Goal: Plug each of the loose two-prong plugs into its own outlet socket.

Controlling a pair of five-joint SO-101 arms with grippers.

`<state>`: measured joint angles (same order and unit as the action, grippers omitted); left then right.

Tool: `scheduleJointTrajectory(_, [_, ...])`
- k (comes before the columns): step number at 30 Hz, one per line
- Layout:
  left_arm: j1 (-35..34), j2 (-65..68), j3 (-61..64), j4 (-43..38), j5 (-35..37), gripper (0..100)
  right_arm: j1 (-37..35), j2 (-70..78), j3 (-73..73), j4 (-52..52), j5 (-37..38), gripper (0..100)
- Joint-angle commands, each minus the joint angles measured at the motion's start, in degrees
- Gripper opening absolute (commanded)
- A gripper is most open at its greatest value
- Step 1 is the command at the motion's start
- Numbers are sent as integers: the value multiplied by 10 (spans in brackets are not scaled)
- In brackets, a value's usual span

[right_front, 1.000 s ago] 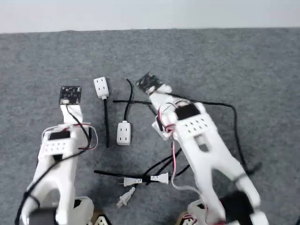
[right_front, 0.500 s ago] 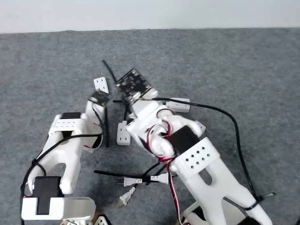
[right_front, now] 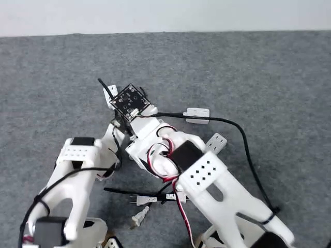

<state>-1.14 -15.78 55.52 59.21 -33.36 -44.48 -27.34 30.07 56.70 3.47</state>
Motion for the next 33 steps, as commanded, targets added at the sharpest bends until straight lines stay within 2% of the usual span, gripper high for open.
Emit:
scheduleJointTrajectory(1, [17,-76,35,-30,-12,12,-4,3,-8,-15,-8,9])
scheduleJointTrajectory(10, [26,-147,88,-39,-45,12,-1,5,-8,-13,-8,9])
scheduleJointTrajectory(12, [23,-146,87,-46,-41,12,0,7,-9,-14,-29,9])
scheduleJointTrajectory(14, [15,-147,90,-76,2,12,15,9,-6,-24,-64,9])
scheduleJointTrajectory(19, [-67,-148,90,-199,207,12,61,10,34,-112,-158,9])
scheduleJointTrajectory(23, [-105,-148,90,-284,341,12,60,10,83,-194,-177,9])
scheduleJointTrajectory(29, [-142,-147,100,-359,392,12,53,29,95,-233,-181,9])
scheduleJointTrajectory(33, [-142,-148,138,-445,418,12,55,84,69,-246,-196,9])
